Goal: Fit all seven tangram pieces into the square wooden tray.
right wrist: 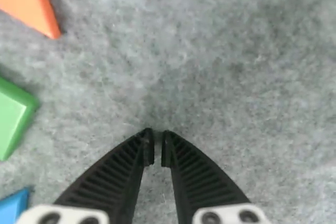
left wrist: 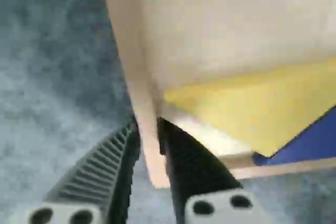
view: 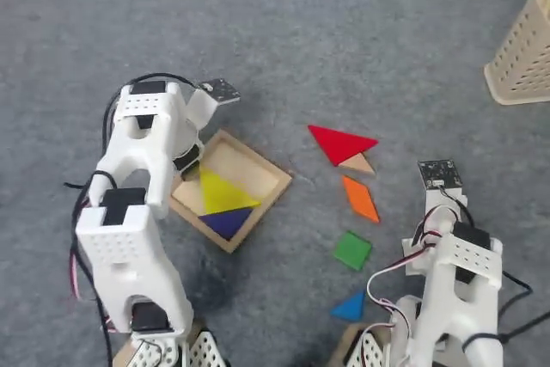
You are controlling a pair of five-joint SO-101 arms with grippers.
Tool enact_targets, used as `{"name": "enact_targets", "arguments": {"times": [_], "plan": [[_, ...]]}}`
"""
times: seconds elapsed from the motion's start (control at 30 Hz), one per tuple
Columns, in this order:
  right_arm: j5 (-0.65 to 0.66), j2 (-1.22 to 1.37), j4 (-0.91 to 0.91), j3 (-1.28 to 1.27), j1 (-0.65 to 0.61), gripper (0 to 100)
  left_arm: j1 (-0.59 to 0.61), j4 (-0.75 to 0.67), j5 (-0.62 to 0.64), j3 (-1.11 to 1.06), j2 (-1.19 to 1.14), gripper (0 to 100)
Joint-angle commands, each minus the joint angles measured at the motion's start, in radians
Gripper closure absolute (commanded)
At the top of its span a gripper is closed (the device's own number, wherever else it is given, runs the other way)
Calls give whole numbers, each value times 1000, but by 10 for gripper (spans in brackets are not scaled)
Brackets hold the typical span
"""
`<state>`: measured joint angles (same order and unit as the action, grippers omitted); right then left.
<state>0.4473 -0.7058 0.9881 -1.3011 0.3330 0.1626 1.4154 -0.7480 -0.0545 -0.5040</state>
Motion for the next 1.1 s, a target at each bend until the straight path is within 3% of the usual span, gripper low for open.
{"name": "enact_targets", "arguments": {"times": [0.0,0.2,0.47,0.63,0.77,0.9,1.07], "plan": [[14,-33,-21,-15,22,946,-12,52,25,13,153,992],[14,-33,-21,-15,22,946,-69,193,28,10,402,992],[14,-33,-21,-15,24,946,-224,333,109,5,546,992],[14,-33,-21,-15,24,946,-296,311,144,-64,621,991],[14,-33,-22,-11,18,946,-232,245,158,-131,621,991],[14,-33,-33,40,-27,946,-91,173,241,-170,621,991],[-12,-31,28,164,-222,947,118,-25,210,-226,618,990]]}}
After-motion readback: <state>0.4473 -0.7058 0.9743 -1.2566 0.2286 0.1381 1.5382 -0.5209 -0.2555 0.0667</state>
